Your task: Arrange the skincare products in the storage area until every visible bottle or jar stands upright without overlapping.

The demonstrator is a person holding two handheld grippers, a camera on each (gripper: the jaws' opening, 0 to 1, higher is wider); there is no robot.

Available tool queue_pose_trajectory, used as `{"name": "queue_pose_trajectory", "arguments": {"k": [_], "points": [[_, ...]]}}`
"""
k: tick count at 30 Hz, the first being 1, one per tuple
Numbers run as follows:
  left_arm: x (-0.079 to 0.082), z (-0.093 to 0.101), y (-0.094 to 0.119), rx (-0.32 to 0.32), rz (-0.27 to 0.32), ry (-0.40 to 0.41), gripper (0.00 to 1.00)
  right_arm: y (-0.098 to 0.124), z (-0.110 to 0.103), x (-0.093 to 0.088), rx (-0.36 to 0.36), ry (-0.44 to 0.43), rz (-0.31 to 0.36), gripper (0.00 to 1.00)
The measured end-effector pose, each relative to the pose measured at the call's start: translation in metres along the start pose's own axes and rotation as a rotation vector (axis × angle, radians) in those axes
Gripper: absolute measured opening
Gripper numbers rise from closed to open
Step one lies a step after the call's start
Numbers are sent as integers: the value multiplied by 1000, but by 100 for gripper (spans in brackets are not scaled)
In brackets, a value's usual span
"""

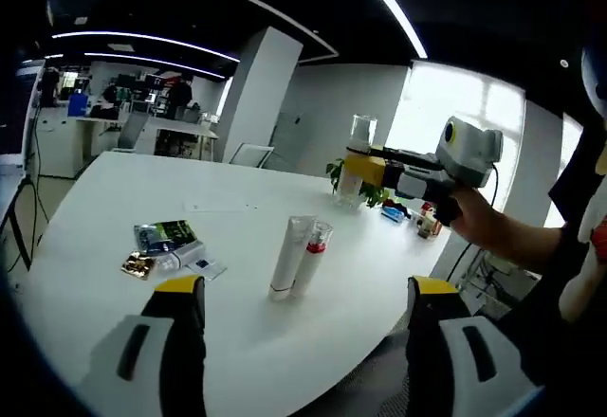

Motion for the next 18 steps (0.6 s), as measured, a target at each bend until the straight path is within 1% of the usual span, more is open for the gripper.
{"name": "queue_pose_trajectory", "arguments": {"k": [1,2,4,6,8,12,14,15,18], "points": [[3,1,-1,-2,7,-6,79,-1,-10,-5,33,-1,-23,19],[4,2,-1,-1,10,-11,79,0,-17,-8,43,-16,-35,20],[8,4,-3,-7,18,-22,78,3,-32,-9,69,-11,-35,20],[11,8,-4,-13,27,-26,76,5,-47,-11,112,-17,-43,20],[11,8,-4,-16,35,-25,74,5,-58,-13,123,3,-43,20],[11,6,-4,-26,54,0,68,10,-77,-12,174,15,-37,20],[12,6,-3,-27,67,7,65,11,-81,-13,178,36,-40,20],[13,5,-2,-27,85,11,63,12,-85,-13,181,46,-40,20],[14,5,-2,-33,117,26,57,13,-92,-12,198,45,-39,20]]}}
Point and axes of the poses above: the point that each gripper's makers call its tool centre point, and the gripper's own axes: y roughly backward along the fingers, z roughly to its right, x roughly out of its top, the point moved 8 cm from there along y, roughly backward along the fingers, and after that the axes turned 11 degrees about -x, right-handed, at the moved point
